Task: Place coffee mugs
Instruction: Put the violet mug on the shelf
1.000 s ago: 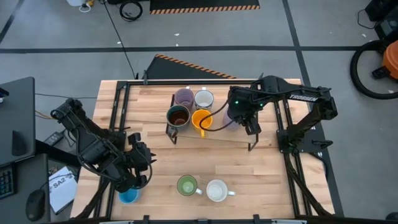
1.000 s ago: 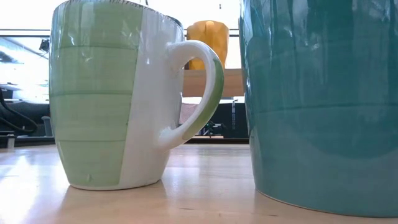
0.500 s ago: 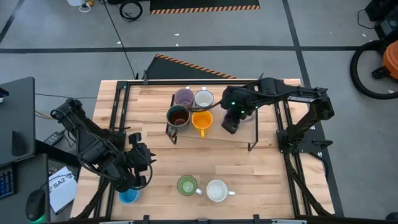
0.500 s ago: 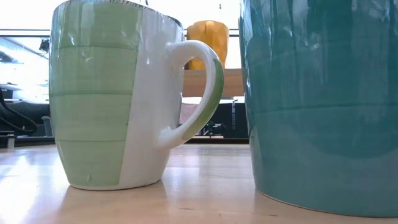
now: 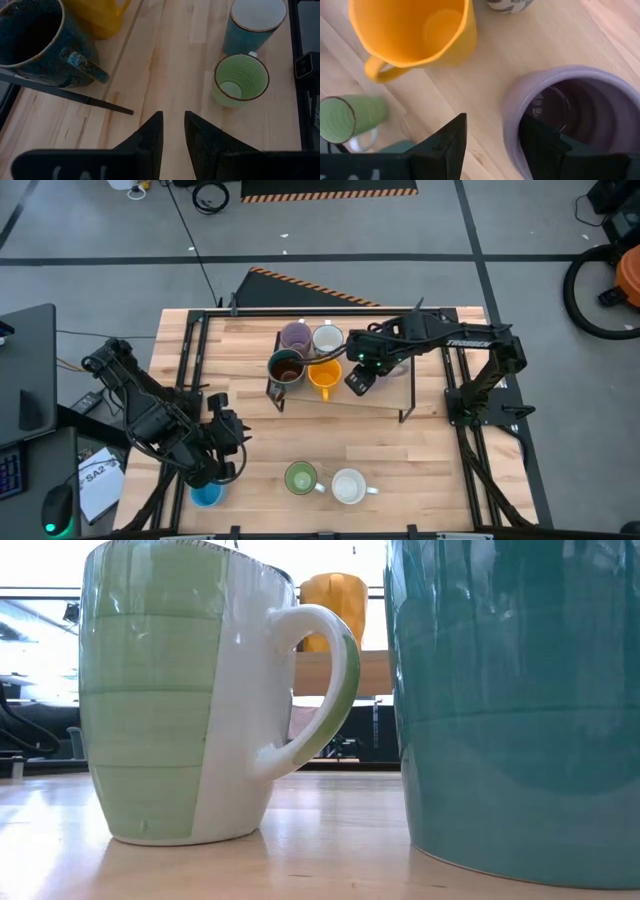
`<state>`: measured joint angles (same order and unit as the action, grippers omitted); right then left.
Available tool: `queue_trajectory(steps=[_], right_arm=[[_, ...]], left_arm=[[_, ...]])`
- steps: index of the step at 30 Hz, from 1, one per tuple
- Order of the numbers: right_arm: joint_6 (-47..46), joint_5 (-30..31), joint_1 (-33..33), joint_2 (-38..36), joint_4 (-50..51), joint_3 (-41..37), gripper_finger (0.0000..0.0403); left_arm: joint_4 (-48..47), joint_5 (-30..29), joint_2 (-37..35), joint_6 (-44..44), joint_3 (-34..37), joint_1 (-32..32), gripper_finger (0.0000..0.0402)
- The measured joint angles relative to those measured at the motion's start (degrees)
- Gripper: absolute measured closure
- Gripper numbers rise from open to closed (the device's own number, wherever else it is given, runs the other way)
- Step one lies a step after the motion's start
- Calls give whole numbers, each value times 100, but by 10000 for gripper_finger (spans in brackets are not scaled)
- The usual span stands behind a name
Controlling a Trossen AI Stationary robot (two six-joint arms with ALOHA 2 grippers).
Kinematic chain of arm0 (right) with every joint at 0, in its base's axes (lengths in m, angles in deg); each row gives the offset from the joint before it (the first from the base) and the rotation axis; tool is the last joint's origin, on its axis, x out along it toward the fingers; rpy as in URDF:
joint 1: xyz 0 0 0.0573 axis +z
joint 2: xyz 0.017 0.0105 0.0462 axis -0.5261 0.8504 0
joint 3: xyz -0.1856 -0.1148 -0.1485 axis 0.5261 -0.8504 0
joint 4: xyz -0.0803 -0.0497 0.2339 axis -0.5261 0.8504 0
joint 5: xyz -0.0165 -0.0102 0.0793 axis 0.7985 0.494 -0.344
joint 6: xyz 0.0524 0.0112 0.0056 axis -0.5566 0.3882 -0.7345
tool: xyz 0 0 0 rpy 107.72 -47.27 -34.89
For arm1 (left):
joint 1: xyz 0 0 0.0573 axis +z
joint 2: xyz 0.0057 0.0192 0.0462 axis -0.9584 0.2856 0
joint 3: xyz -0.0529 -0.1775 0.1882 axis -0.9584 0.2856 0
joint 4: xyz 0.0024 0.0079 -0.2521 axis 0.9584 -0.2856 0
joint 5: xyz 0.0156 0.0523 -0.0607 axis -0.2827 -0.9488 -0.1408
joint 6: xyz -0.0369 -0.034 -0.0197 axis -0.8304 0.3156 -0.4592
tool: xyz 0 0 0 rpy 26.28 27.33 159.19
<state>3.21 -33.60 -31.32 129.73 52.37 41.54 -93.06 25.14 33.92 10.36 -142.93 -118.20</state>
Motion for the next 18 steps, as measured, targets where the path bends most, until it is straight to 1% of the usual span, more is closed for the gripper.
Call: queue_trajectory(steps=[5, 10, 18], right_arm=[[34, 148, -151, 2, 1, 16, 226], [294, 173, -324, 2, -5, 16, 244], [736, 82, -366, 2, 3, 16, 314]], left_arm=[[0, 0, 0, 12, 0, 0, 317], [2, 0, 0, -6, 0, 0, 317], [4, 0, 0, -51, 0, 0, 317]])
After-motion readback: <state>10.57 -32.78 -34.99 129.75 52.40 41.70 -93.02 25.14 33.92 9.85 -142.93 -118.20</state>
